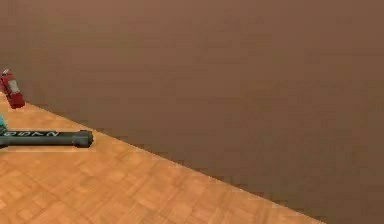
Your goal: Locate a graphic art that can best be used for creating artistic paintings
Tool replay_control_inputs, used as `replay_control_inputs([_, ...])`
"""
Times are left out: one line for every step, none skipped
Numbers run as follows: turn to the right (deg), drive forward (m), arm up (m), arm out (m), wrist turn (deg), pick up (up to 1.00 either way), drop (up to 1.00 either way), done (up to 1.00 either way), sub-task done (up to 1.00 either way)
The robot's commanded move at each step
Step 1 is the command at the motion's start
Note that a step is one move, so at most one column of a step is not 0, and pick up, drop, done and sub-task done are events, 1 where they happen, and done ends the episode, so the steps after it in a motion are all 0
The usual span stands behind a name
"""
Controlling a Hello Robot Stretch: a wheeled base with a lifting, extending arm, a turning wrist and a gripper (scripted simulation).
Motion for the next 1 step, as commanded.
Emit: replay_control_inputs([-45.0,0.00,0.00,0.00,0.0,0.00,0.00,0.00,0.00])
